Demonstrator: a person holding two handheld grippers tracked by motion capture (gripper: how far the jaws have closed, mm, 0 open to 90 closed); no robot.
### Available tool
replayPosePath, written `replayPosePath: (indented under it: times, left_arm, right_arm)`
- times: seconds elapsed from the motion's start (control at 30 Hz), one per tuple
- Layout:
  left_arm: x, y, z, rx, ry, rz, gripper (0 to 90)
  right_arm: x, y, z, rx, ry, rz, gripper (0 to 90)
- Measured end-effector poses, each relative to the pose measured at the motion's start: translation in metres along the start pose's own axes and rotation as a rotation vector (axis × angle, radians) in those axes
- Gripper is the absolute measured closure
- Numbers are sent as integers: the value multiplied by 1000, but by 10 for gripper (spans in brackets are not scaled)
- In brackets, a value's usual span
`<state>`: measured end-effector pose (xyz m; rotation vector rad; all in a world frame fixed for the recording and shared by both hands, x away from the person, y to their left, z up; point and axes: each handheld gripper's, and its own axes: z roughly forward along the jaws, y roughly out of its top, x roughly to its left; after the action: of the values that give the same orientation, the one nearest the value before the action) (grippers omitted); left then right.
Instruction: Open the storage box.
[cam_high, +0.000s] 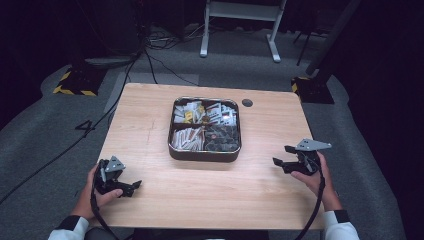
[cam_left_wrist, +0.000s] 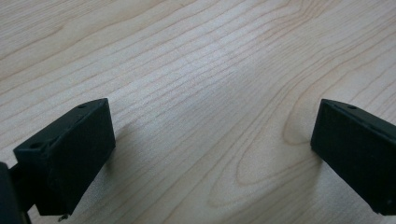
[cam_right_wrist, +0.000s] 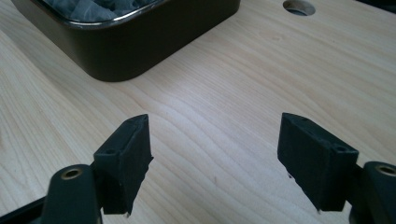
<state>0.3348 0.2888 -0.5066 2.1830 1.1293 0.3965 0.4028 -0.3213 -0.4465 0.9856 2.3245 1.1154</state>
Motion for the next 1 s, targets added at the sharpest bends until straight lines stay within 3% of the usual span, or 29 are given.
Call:
replayPosePath:
  times: [0.57, 0.93, 1.0]
  left_arm:
    - [-1, -1, -1, -1, 6, -5, 2]
    - [-1, -1, -1, -2, 9, -5, 4]
    - [-1, -1, -1, -1, 10, -2, 4]
  right_arm:
    - [11, 38, 0, -57, 13, -56, 266]
    - [20, 67, 15, -62, 34, -107, 272]
    - [24, 79, 20, -67, 42, -119, 272]
